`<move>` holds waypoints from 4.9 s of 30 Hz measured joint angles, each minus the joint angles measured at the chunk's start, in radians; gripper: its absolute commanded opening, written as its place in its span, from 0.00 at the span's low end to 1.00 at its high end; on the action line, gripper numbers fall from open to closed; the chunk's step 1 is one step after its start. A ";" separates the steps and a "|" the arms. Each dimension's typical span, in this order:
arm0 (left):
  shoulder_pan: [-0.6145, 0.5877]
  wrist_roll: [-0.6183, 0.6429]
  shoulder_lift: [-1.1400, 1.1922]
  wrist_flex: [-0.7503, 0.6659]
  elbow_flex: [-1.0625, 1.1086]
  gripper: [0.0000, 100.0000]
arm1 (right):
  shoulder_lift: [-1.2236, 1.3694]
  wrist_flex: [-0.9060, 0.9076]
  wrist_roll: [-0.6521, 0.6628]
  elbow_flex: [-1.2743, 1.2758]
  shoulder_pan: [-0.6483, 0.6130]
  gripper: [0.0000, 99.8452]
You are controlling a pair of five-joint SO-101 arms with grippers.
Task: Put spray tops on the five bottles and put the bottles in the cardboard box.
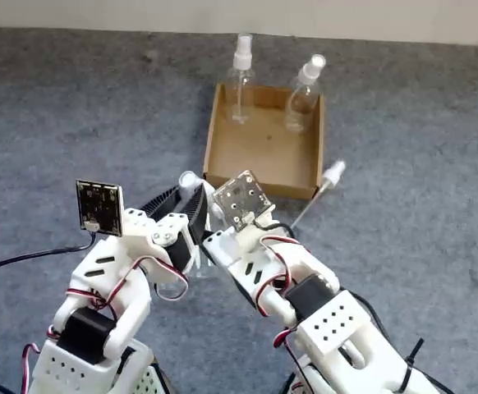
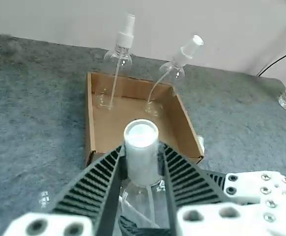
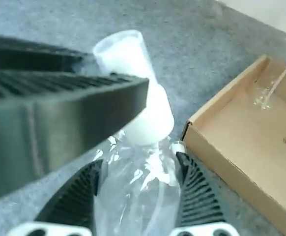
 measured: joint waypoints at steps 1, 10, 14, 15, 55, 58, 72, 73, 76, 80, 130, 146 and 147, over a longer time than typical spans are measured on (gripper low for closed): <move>0.000 -0.003 0.000 0.000 0.000 0.01 | 0.000 0.000 0.000 0.000 0.002 0.00; -0.008 -0.100 0.002 0.009 0.005 0.24 | -0.006 -0.021 -0.005 -0.003 0.028 0.00; -0.026 -0.107 0.014 0.009 0.005 0.20 | -0.009 -0.021 -0.006 -0.003 0.029 0.00; -0.037 -0.107 0.014 0.009 0.005 0.19 | -0.009 -0.021 -0.006 -0.003 0.028 0.00; -0.141 -0.376 0.014 -0.031 0.063 0.34 | 0.628 0.356 0.031 -0.842 0.061 0.00; -0.140 -0.373 0.003 -0.052 0.066 0.31 | 0.555 0.451 0.032 -0.891 0.061 0.00; -0.149 -0.422 0.014 -0.060 0.074 0.29 | 0.397 0.543 0.034 -0.902 0.123 0.00; -0.152 -0.423 0.014 -0.060 0.074 0.29 | 0.399 0.514 0.034 -0.902 0.149 0.00; -0.192 -0.423 0.014 -0.060 0.074 0.25 | 0.436 0.400 0.034 -0.902 0.226 0.00; -0.321 -0.371 0.014 -0.060 0.074 0.18 | 0.563 0.227 0.034 -0.902 0.276 0.00; -0.408 -0.344 0.014 -0.155 0.138 0.07 | 1.280 -0.397 0.034 -0.914 0.313 0.00; -0.408 -0.344 0.014 -0.155 0.138 0.07 | 1.289 -0.400 0.034 -0.925 0.313 0.08; -0.408 -0.344 0.014 -0.155 0.138 0.07 | 1.289 -0.400 0.034 -0.925 0.313 0.10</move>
